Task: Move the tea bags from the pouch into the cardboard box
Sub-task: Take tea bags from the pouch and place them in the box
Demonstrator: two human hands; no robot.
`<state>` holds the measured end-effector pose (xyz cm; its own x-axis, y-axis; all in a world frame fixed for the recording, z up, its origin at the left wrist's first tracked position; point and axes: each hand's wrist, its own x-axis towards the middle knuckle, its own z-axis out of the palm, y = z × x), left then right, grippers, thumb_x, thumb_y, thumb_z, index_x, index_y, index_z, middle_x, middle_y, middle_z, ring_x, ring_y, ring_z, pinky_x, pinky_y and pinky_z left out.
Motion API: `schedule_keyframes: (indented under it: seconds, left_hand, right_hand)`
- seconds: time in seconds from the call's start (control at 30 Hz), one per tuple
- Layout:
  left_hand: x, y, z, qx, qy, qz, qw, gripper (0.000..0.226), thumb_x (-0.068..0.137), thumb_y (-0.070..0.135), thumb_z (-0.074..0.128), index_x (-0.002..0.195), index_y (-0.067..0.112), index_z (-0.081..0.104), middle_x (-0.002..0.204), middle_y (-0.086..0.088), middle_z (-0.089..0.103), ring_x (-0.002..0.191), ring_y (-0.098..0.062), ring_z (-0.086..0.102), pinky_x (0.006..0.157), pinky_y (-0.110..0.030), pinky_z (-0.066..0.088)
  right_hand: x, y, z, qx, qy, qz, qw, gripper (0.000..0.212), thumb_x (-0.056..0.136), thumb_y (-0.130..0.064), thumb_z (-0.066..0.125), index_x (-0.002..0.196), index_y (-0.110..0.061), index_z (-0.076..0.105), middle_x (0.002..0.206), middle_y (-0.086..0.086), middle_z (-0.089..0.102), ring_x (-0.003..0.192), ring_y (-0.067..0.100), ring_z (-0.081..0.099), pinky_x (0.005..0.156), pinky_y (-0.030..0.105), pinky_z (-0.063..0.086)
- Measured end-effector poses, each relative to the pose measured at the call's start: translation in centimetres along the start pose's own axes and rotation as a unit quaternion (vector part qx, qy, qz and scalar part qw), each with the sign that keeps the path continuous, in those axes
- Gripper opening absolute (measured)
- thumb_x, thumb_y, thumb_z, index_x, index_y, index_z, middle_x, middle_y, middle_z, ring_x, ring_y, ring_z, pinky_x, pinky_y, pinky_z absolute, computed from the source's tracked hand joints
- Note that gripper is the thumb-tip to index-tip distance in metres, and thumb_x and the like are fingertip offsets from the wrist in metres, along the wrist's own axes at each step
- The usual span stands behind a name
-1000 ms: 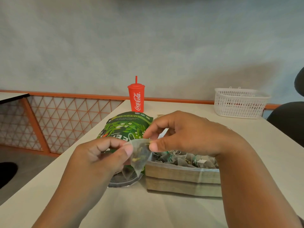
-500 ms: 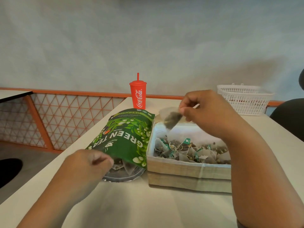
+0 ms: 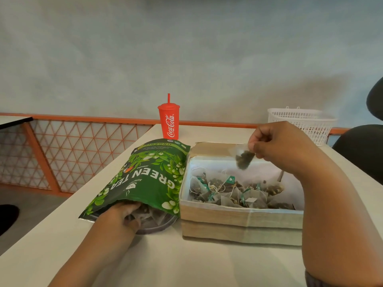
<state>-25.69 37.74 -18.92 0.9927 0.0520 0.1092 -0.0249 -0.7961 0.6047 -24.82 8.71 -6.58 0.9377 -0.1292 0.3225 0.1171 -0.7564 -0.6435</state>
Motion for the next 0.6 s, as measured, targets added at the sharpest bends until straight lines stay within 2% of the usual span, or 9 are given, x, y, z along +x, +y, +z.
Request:
schedule_keyframes:
  seconds: [0.07, 0.13, 0.2, 0.27, 0.33, 0.4, 0.5, 0.6]
  left_hand:
    - [-0.4, 0.3, -0.6, -0.029, 0.000, 0.008, 1.000, 0.027, 0.082, 0.012, 0.065, 0.099, 0.032, 0.070, 0.102, 0.008, 0.066, 0.089, -0.013, 0.059, 0.084, -0.030, 0.046]
    - [-0.9, 0.7, -1.4, -0.038, 0.011, 0.008, 0.999, 0.029, 0.079, 0.010, 0.069, 0.072, 0.038, 0.068, 0.081, 0.008, 0.069, 0.078, -0.010, 0.061, 0.071, -0.025, 0.046]
    - [-1.3, 1.2, -2.3, -0.041, 0.028, 0.003, 0.999, 0.034, 0.076, 0.007, 0.072, 0.061, 0.037, 0.068, 0.068, 0.009, 0.068, 0.069, -0.007, 0.059, 0.060, -0.020, 0.040]
    - [-1.7, 1.7, -3.2, -0.053, 0.033, -0.002, 0.998, 0.041, 0.073, 0.004, 0.074, 0.053, 0.040, 0.069, 0.059, 0.006, 0.068, 0.063, -0.011, 0.060, 0.056, -0.020, 0.038]
    - [-2.1, 2.2, -3.8, -0.074, 0.030, 0.001, 0.997, 0.048, 0.073, 0.003, 0.074, 0.050, 0.046, 0.068, 0.056, 0.007, 0.068, 0.060, -0.014, 0.060, 0.056, -0.021, 0.039]
    - [-2.5, 2.8, -4.2, -0.104, 0.039, 0.021, 0.994, 0.050, 0.073, 0.001, 0.073, 0.053, 0.047, 0.068, 0.056, 0.008, 0.068, 0.052, -0.009, 0.056, 0.052, -0.017, 0.042]
    - [-2.9, 4.0, -4.4, -0.198, 0.061, 0.058, 0.977, 0.049, 0.072, -0.008, 0.070, 0.054, 0.038, 0.071, 0.061, -0.006, 0.068, 0.044, -0.003, 0.051, 0.043, -0.005, 0.038]
    - [-3.1, 5.2, -4.3, -0.301, 0.090, 0.074, 0.946, 0.040, 0.071, -0.008, 0.069, 0.060, 0.030, 0.073, 0.066, -0.010, 0.068, 0.047, -0.005, 0.054, 0.046, -0.005, 0.042]
  right_hand:
    - [0.2, 0.6, -0.1, -0.009, 0.005, 0.013, 1.000, 0.017, 0.083, -0.007, 0.062, 0.070, -0.017, 0.065, 0.067, -0.002, 0.063, 0.067, 0.014, 0.057, 0.062, 0.025, 0.045]
    - [0.4, 1.2, 0.0, -0.022, 0.015, 0.025, 0.999, 0.018, 0.083, -0.005, 0.061, 0.069, -0.017, 0.065, 0.067, -0.003, 0.062, 0.069, 0.014, 0.057, 0.061, 0.023, 0.045]
    - [0.7, 1.7, 0.3, -0.034, 0.027, 0.038, 0.998, 0.021, 0.082, -0.003, 0.059, 0.068, -0.018, 0.064, 0.069, -0.004, 0.062, 0.072, 0.016, 0.058, 0.060, 0.022, 0.043]
    - [0.9, 2.2, 0.7, -0.040, 0.035, 0.051, 0.997, 0.022, 0.083, -0.002, 0.057, 0.070, -0.019, 0.063, 0.073, -0.002, 0.063, 0.076, 0.017, 0.059, 0.060, 0.022, 0.041]
    - [1.0, 2.5, 1.0, -0.043, 0.032, 0.064, 0.997, 0.019, 0.085, -0.003, 0.056, 0.077, -0.019, 0.064, 0.081, 0.000, 0.064, 0.078, 0.017, 0.057, 0.059, 0.022, 0.039]
    - [1.0, 2.5, 1.0, -0.034, 0.028, 0.065, 0.997, 0.016, 0.086, -0.006, 0.057, 0.084, -0.020, 0.065, 0.083, -0.001, 0.062, 0.080, 0.016, 0.056, 0.062, 0.023, 0.038]
    - [0.8, 1.8, 0.6, 0.019, 0.020, 0.036, 0.999, 0.012, 0.084, -0.011, 0.062, 0.083, -0.023, 0.064, 0.079, -0.004, 0.060, 0.084, 0.018, 0.059, 0.070, 0.026, 0.043]
    - [0.0, 0.0, 0.5, 0.107, -0.010, -0.011, 0.994, 0.012, 0.082, -0.014, 0.066, 0.079, -0.026, 0.065, 0.083, 0.003, 0.063, 0.085, 0.023, 0.063, 0.082, 0.037, 0.052]
